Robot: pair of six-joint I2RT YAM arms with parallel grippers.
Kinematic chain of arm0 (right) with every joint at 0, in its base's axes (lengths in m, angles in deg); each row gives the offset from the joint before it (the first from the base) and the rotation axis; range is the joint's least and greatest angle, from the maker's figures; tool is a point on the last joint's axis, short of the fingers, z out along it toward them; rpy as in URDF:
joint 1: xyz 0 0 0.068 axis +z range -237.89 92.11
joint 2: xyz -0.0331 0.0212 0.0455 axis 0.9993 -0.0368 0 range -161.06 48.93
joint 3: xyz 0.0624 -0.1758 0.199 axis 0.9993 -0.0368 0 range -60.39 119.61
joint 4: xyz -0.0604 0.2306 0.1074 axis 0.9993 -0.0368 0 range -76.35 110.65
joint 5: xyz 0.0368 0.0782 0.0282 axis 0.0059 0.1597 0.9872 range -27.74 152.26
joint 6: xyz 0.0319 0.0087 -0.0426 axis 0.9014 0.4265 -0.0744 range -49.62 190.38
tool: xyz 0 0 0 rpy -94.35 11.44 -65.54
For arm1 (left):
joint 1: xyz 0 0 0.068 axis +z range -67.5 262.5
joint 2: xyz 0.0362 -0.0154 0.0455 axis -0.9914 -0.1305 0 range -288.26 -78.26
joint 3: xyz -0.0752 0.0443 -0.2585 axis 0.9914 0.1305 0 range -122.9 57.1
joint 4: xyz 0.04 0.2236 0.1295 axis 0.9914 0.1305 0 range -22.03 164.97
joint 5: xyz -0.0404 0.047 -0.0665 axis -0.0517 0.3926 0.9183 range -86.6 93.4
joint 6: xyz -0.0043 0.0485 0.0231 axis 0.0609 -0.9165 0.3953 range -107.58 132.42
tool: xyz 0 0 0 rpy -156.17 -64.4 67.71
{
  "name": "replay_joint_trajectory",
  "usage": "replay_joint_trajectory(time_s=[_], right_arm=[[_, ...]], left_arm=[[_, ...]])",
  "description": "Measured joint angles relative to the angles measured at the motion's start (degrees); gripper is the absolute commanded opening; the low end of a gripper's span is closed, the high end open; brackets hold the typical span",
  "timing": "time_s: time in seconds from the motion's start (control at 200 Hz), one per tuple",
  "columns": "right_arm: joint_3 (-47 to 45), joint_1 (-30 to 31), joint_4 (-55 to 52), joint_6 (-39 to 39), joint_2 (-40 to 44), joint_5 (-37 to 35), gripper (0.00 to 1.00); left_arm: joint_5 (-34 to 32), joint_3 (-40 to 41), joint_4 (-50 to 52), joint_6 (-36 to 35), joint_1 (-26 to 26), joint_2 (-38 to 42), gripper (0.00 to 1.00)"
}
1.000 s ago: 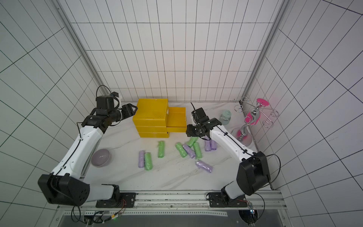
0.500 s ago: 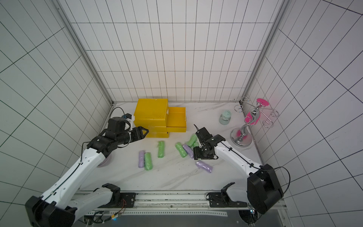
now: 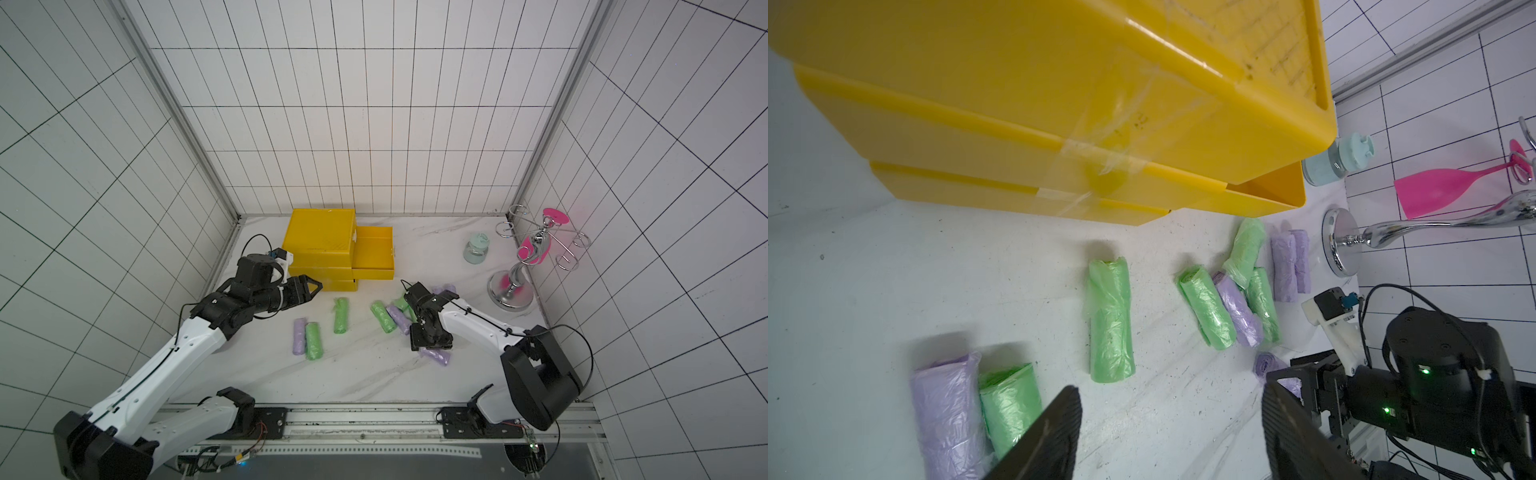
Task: Sort the rolls of trash bags by color and place them into the drawer
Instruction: Pick up the roll of trash bags from the center of the board.
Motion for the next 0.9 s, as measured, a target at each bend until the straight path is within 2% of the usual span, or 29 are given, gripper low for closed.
replay_joint_trajectory(time_s=[0.145, 0.29, 0.515, 0.77, 0.9], right_arm=[[-0.35, 1.36, 0.72, 0.85, -0.59, -0.35, 0.61], [-1.01, 2.67, 1.66, 1.79, -0.68, -0.24, 0.46], [-1.36, 5.01, 1.57, 3.26, -0.35, -0.57, 0.16], [-1.27, 5.6, 1.51, 3.69, 1.79, 0.61, 0.11], [0.87, 5.57, -0.55, 3.41, 4.92, 1.14, 0.11]], left_arm=[[0.57, 0.04, -0.66, 0.0, 0.0, 0.0, 0.68], [1.05, 0.63, -1.53, 0.02, 0.0, 0.0, 0.68], [1.57, 1.16, -2.36, 0.04, 0.0, 0.0, 0.68], [0.74, 1.16, -2.36, -0.09, 0.13, 1.46, 0.69], [0.59, -0.24, -1.79, -1.29, 2.29, 2.16, 0.69]])
